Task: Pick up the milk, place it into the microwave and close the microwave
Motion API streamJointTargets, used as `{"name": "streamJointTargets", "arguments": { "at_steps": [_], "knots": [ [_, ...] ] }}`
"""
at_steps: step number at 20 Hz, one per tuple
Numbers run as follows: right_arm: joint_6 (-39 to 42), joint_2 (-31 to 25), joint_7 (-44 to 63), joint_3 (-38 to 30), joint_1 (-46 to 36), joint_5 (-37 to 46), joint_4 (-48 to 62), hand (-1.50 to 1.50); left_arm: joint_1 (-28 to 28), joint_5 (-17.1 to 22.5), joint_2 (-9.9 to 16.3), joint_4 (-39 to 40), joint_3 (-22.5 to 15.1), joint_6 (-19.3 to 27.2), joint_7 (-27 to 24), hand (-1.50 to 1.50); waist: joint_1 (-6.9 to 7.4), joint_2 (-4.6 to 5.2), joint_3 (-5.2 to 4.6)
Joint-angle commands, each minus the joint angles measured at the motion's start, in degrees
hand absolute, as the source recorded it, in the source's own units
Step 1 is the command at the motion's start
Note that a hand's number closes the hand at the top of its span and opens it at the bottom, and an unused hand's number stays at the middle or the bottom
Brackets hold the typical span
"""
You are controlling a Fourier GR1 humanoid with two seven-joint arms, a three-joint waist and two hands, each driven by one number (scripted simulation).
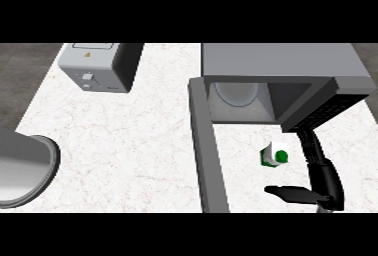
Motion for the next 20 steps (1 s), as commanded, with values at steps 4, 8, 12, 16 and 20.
{"name": "streamJointTargets", "arguments": {
  "at_steps": [4, 8, 12, 16, 20],
  "knots": [
    [0.5, 0.4, -12.6, -1.0, -1.7, 1.8, 14.4, -1.5, 0.0, 6.5, 1.3, -5.7, 2.2, -0.2, 3.9, -1.5, 0.08, 0.06, 0.05],
    [-1.2, -0.2, -12.0, -1.9, -7.0, 2.7, 19.3, -1.5, -1.1, 5.9, 0.6, -3.8, 3.0, 0.0, 2.4, -1.5, -0.07, 0.04, 0.01],
    [-2.8, -1.2, -19.5, -4.9, -12.8, 3.3, 31.9, -1.5, 0.2, 7.3, 0.9, -4.8, 2.1, -0.6, 3.5, -1.5, 0.46, 0.19, 0.08],
    [-2.9, -2.5, -18.6, -4.5, -13.2, 3.5, 30.4, -1.5, -1.0, 4.4, -0.7, -6.1, 1.2, 0.1, 4.5, -1.5, -0.16, 0.03, 0.01],
    [-1.7, -4.9, -27.8, -6.8, -18.7, 4.5, 45.7, -1.5, -1.0, 6.0, 0.0, -3.9, 2.1, -0.4, 3.1, -1.5, 0.41, 0.24, 0.09]
  ]
}}
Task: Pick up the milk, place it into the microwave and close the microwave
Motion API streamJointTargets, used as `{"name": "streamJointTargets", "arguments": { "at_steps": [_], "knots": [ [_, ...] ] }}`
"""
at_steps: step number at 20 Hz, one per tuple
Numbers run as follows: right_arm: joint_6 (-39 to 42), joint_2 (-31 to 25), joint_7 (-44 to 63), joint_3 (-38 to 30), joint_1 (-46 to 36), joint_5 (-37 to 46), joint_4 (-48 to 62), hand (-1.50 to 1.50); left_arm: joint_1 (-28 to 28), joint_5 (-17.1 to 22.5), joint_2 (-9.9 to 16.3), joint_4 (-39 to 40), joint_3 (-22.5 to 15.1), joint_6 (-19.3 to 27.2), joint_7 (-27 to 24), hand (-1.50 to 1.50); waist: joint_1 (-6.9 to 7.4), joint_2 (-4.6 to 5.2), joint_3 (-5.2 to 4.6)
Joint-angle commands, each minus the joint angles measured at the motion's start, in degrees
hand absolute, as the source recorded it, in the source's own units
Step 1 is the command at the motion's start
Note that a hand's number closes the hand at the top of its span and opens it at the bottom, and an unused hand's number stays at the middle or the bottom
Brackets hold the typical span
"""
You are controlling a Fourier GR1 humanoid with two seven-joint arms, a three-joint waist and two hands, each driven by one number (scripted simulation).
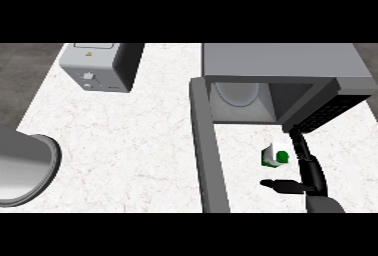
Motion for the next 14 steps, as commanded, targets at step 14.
{"name": "streamJointTargets", "arguments": {
  "at_steps": [14],
  "knots": [
    [-2.8, -1.3, -12.8, -4.1, -14.8, 1.0, 18.2, 1.5, -0.5, 6.0, 1.7, -5.2, 1.5, 0.7, 2.9, -1.5, 0.62, 0.32, 0.11]
  ]
}}
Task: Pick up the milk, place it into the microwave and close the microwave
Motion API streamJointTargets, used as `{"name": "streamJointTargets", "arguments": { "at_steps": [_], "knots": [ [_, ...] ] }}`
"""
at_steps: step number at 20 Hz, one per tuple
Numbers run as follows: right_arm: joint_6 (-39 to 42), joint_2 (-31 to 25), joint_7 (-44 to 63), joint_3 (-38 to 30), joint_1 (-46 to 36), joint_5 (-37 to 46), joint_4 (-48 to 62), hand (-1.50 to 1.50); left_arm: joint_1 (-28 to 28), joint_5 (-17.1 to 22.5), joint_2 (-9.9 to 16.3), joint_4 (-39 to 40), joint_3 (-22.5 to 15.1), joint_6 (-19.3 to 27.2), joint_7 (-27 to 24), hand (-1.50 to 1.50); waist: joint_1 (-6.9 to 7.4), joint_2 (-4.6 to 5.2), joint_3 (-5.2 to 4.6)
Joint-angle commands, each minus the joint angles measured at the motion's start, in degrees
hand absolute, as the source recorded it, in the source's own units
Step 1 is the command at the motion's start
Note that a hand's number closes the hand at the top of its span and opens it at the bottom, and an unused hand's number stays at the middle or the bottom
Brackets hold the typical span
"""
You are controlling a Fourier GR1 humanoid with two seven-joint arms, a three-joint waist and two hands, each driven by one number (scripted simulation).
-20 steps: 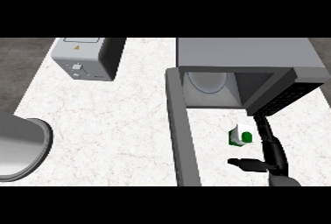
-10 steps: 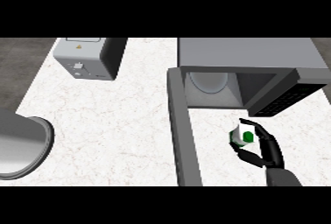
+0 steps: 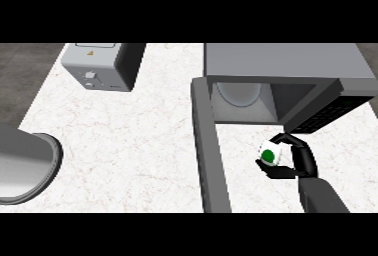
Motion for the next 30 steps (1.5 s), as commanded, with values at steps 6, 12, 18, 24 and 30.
{"name": "streamJointTargets", "arguments": {
  "at_steps": [6, 12, 18, 24, 30],
  "knots": [
    [5.4, -3.5, -7.1, -1.9, -4.0, -1.1, 5.2, 1.5, 0.1, 5.6, 0.8, -1.3, 3.9, -2.6, -1.0, -1.5, 0.28, 0.05, 0.0],
    [14.2, -3.1, -2.1, 0.5, -4.7, -2.6, -2.4, 1.5, 2.1, 4.9, -1.0, -1.8, 3.1, -3.3, -1.3, -1.5, -0.77, -0.45, -0.12],
    [8.3, 3.5, 6.6, 5.5, -0.2, -1.9, -17.1, 1.5, 3.1, 8.1, -0.8, -4.8, 6.4, -2.5, 1.3, -1.5, -1.54, -0.74, -0.19],
    [1.6, 7.2, 17.8, 7.5, -1.2, -1.0, -27.0, 1.5, 6.7, 10.9, -1.0, -3.5, 9.7, -6.4, -0.6, -1.5, -0.81, -0.63, -0.17],
    [-2.5, 7.9, 22.2, 7.2, -7.6, 0.5, -24.9, 1.5, 3.5, 12.3, -0.6, -1.8, 11.0, -7.3, 1.1, -1.5, -0.36, -0.26, -0.11]
  ]
}}
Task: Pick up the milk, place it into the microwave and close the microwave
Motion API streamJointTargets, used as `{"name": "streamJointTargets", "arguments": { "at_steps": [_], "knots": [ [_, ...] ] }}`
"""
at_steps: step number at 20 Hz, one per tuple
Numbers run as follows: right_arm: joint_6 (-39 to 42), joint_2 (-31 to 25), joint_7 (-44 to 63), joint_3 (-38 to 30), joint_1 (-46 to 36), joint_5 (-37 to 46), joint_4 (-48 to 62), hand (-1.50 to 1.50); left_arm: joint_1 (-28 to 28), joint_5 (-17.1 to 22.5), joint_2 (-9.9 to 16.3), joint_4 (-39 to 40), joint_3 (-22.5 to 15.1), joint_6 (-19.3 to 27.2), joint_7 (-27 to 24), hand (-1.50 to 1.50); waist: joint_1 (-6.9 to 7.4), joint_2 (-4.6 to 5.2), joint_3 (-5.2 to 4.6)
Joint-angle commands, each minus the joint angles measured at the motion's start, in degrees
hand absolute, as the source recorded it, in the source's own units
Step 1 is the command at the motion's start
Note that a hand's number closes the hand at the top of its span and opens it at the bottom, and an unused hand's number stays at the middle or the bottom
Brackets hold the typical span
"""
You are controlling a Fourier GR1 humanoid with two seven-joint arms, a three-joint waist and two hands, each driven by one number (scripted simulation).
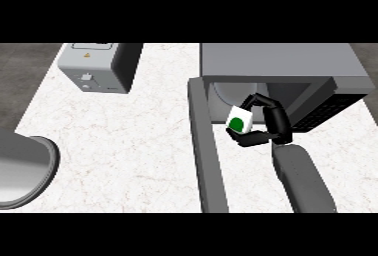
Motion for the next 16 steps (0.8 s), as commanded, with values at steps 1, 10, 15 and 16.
{"name": "streamJointTargets", "arguments": {
  "at_steps": [1, 10, 15, 16],
  "knots": [
    [-6.7, 2.3, 9.8, 1.6, -6.9, 1.8, -2.7, 1.5, -0.8, 3.1, -0.3, -1.3, 0.0, -0.4, 0.8, -1.5, 0.23, 0.03, -0.01],
    [-13.5, -2.4, 7.4, -1.5, -21.9, 8.7, 18.9, 1.5, -3.1, 0.8, -0.7, -1.6, 0.0, -0.1, 2.6, -1.5, 1.6, 0.75, 0.07],
    [-20.2, -2.8, 7.5, -3.2, -29.0, 10.7, 27.6, 1.5, -3.6, 4.5, 2.2, 2.4, 2.3, -2.8, 1.7, -1.5, 3.22, 1.21, 0.07],
    [-21.2, -3.1, 6.3, -3.5, -28.8, 11.0, 30.0, 1.5, -5.9, 1.9, 1.1, 1.8, 0.4, -0.9, 2.1, -1.5, 3.21, 1.57, 0.1]
  ]
}}
